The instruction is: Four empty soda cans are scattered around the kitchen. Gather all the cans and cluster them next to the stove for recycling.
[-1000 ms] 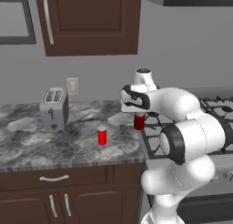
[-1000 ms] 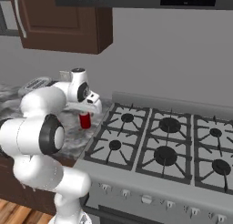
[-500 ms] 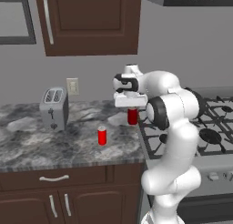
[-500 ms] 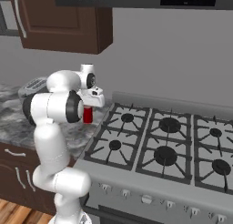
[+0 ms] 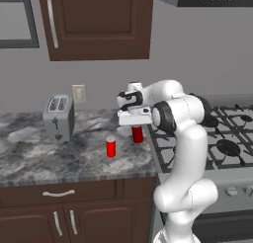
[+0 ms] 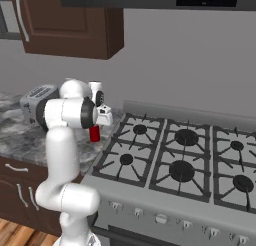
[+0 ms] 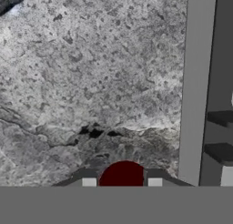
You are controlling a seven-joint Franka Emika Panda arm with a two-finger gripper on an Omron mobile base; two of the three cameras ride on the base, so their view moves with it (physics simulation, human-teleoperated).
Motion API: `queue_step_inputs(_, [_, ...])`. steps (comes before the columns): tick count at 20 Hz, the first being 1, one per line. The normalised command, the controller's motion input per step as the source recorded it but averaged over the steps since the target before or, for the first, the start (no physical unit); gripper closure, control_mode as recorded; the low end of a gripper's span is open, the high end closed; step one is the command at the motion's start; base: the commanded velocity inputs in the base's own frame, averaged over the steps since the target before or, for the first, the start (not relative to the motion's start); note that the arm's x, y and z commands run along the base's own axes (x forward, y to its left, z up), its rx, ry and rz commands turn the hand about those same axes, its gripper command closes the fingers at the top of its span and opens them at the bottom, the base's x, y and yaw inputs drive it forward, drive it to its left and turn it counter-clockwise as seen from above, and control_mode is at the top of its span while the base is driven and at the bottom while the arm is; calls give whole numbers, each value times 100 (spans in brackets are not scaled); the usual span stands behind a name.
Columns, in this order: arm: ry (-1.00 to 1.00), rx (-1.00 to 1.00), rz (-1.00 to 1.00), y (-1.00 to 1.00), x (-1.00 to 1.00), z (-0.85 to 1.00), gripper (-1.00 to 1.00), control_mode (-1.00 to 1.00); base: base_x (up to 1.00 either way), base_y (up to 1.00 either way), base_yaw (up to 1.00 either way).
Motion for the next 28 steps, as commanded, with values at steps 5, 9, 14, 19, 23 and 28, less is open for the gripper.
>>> queue_step_inputs(5, [0,0,0,1,0,-49,100,-100,0,0,0])
queue_step_inputs(9, [0,0,0,0,0,-9,100,-100,0,0,0])
queue_step_inputs(14, [0,0,0,0,0,0,100,-100,0,0,0])
queue_step_inputs(19, [0,0,0,0,0,0,-100,-100,0,0,0])
queue_step_inputs(23, [0,0,0,3,0,0,-100,-100,0,0,0])
queue_step_inputs(28, [0,-7,0,24,-1,59,-100,-100,0,0,0])
